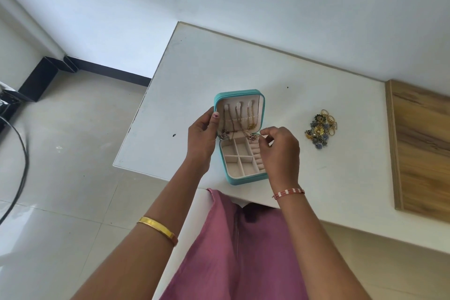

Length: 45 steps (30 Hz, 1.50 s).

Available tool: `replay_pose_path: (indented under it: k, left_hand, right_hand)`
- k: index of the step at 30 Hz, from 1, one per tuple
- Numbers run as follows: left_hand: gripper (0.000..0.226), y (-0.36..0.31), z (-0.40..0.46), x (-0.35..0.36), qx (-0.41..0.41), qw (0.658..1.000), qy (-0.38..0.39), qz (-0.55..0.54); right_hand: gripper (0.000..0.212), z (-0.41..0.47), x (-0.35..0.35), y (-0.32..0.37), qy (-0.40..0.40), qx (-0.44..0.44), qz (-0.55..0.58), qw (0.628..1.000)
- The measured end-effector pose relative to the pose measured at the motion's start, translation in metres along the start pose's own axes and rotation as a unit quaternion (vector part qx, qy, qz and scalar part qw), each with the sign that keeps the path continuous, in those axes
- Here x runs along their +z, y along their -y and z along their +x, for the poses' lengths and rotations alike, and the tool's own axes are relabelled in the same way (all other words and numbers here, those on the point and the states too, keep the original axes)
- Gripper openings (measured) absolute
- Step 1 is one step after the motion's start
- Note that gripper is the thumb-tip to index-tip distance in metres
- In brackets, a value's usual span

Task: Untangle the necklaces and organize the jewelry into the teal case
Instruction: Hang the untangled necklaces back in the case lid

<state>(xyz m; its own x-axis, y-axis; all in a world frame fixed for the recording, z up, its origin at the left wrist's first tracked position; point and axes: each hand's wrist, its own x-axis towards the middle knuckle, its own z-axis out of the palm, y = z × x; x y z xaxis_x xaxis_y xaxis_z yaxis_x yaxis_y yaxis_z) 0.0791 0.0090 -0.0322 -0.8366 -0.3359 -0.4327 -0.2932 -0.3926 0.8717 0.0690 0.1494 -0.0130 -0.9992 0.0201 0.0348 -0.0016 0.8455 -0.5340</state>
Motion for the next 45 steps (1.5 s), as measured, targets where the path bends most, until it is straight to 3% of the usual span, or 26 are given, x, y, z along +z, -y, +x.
replay_pose_path:
  k: [6,10,15,19,25,32,37,45]
  left_hand:
    - [0.034,-0.003,-0.001,-0.001,0.0,1.0,0.014,0.002]
    - [0.034,-0.003,-0.002,-0.001,0.001,1.0,0.021,0.001]
    - [0.034,-0.003,-0.003,0.0,0.0,1.0,0.021,0.002]
    - [0.033,-0.004,-0.004,0.001,0.002,1.0,0.022,0.004]
    - [0.033,-0.004,-0.004,0.001,0.005,1.0,0.027,0.004]
    - [0.034,-0.002,-0.002,0.0,0.003,1.0,0.026,0.005]
    - [0.034,-0.003,-0.004,0.001,0.005,1.0,0.026,0.004]
    - [0.03,-0.004,-0.005,0.002,0.009,0.999,0.032,-0.002]
  right_hand:
    - [0.026,-0.002,0.008,0.0,0.026,-0.065,-0.103,0.992]
    - [0.014,0.002,0.008,0.004,0.018,-0.112,-0.172,0.979]
    - [0.019,0.007,0.007,0.005,0.031,-0.178,-0.181,0.967]
    - [0.008,0.01,0.006,-0.002,0.064,-0.114,-0.113,0.985]
    - [0.007,0.019,0.002,0.007,0.008,-0.044,0.069,0.997]
    - [0.019,0.01,-0.002,0.001,-0.005,-0.037,0.048,0.998]
    - [0.022,0.004,0.003,-0.002,0.039,-0.056,-0.024,0.997]
    - [0.018,-0.004,0.013,0.023,0.061,-0.133,-0.06,0.987]
